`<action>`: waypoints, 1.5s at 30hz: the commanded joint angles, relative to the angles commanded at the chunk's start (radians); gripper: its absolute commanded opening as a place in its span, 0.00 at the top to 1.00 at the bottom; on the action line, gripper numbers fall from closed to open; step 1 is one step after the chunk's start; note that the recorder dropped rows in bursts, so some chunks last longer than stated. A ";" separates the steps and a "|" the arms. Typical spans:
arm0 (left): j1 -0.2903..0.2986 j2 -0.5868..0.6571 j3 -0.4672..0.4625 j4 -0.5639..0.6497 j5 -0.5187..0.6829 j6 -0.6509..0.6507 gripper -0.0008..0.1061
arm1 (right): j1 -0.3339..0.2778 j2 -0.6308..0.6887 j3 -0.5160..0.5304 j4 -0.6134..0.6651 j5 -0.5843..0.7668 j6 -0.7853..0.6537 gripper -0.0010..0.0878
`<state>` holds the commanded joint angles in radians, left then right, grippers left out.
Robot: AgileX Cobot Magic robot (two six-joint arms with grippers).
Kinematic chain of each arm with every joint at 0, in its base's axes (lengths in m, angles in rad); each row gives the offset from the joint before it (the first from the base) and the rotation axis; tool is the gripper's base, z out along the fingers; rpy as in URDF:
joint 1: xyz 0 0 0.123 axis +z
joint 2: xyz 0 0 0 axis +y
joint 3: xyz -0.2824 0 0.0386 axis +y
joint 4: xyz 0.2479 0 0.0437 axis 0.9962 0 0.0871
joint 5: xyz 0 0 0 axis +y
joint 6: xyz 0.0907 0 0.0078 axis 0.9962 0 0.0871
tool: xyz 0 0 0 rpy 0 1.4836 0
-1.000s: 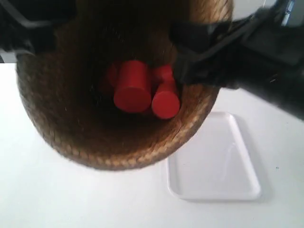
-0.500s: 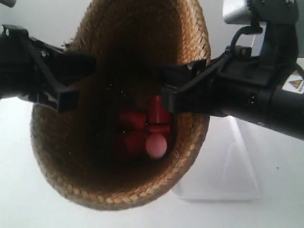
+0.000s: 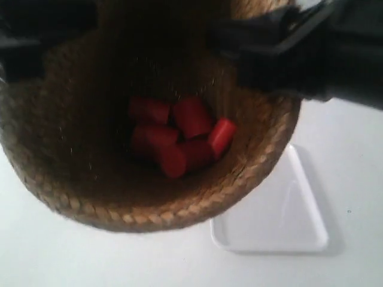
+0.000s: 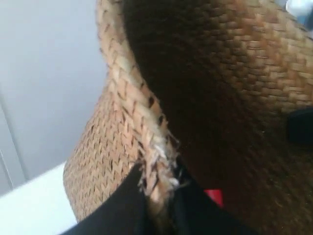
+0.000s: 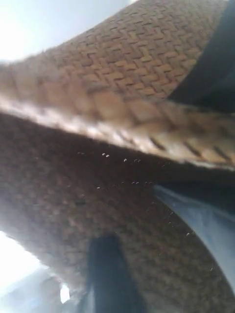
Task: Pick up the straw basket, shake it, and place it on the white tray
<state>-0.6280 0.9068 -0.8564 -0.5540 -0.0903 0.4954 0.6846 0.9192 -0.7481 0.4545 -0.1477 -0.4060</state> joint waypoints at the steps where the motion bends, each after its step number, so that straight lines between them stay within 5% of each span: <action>1: 0.000 0.043 0.017 -0.005 -0.005 0.000 0.99 | -0.009 0.044 0.021 0.014 -0.043 -0.039 0.99; 4: -0.005 0.063 -0.011 -0.013 0.105 -0.023 0.99 | -0.019 0.078 -0.018 0.089 0.089 -0.020 0.99; 8: -0.004 -0.056 -0.069 -0.013 0.158 -0.025 0.99 | 0.014 -0.053 -0.101 0.091 0.289 -0.011 0.99; 11: -0.004 -0.053 -0.045 -0.013 0.121 -0.025 0.99 | 0.024 -0.074 -0.054 0.061 0.148 -0.064 0.99; 14: -0.002 0.045 0.012 -0.013 0.061 -0.028 0.99 | 0.022 0.038 0.023 0.068 -0.053 -0.082 0.99; 20: -0.002 -0.074 -0.093 -0.020 0.193 -0.047 0.99 | 0.042 -0.054 -0.103 0.091 0.276 -0.053 0.99; 23: -0.002 -0.055 -0.050 0.005 0.129 -0.052 0.99 | 0.053 -0.064 -0.050 0.093 0.126 -0.033 0.99; 27: -0.002 0.060 0.019 -0.017 0.038 -0.066 0.99 | 0.039 0.091 0.047 0.105 -0.091 -0.053 0.99; 32: -0.002 -0.069 -0.090 0.007 0.193 -0.068 0.99 | 0.084 -0.042 -0.061 0.111 0.122 0.017 0.99; 34: -0.002 -0.079 -0.073 0.032 0.158 -0.061 0.99 | 0.093 -0.064 -0.045 0.084 0.094 -0.026 0.99; 38: -0.002 0.064 0.034 0.032 0.036 -0.090 0.99 | 0.082 0.121 0.080 0.116 -0.128 -0.104 0.99; 42: -0.003 -0.005 -0.073 0.032 0.201 -0.105 0.99 | 0.101 0.065 -0.008 0.130 0.045 -0.033 0.99; 45: -0.002 -0.075 -0.111 0.063 0.200 -0.088 0.99 | 0.114 -0.022 -0.041 0.130 0.091 -0.036 0.99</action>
<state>-0.6297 0.8314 -0.9677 -0.4909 0.1101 0.4074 0.7984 0.8976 -0.7889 0.5840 -0.0564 -0.4418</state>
